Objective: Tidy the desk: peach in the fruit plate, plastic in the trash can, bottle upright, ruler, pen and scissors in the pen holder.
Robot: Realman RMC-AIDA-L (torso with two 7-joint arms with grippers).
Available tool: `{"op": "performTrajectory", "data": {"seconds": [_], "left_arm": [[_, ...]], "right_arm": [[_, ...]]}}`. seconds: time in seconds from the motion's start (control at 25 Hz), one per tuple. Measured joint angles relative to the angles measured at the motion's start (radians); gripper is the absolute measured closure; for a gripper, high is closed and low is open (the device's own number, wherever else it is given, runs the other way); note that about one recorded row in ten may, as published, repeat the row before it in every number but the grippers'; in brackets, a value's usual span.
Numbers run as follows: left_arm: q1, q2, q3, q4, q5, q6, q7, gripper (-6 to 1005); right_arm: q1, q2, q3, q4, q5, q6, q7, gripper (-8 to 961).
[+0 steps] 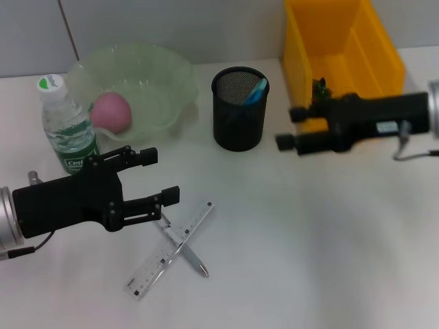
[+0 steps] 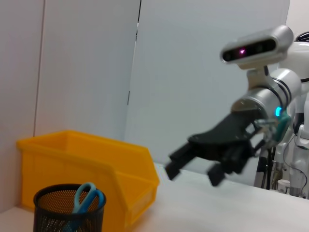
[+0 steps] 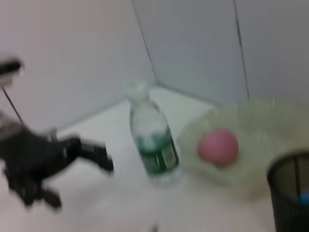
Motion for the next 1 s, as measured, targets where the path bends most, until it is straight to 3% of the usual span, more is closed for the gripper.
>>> {"op": "performTrajectory", "data": {"seconds": [0.28,0.32,0.52,0.8,0.92,1.0], "left_arm": [[0.001,-0.001,0.001,-0.007,0.0,-0.023,-0.008,191],[0.0,-0.002,0.003,-0.01,0.0,-0.031,-0.009,191],[-0.004,-0.004,0.014,-0.011,0.005,-0.067,-0.011,191],[-0.023,-0.004,0.113,0.009,0.01,-0.157,-0.076,191],[-0.059,-0.001,0.219,0.064,0.016,-0.208,-0.211,191],[-0.069,0.0,0.243,0.08,0.021,-0.221,-0.25,191]], "right_arm": [[-0.064,0.01,0.128,0.093,-0.066,-0.038,-0.21,178],[-0.064,0.007,0.182,0.164,-0.065,-0.046,-0.288,179],[-0.05,-0.007,0.252,0.303,-0.066,-0.06,-0.432,181],[-0.056,0.003,0.258,0.339,-0.087,-0.048,-0.507,184],[-0.058,0.002,0.261,0.338,-0.088,-0.042,-0.509,186],[-0.057,0.0,0.261,0.338,-0.089,-0.03,-0.509,187]]}}
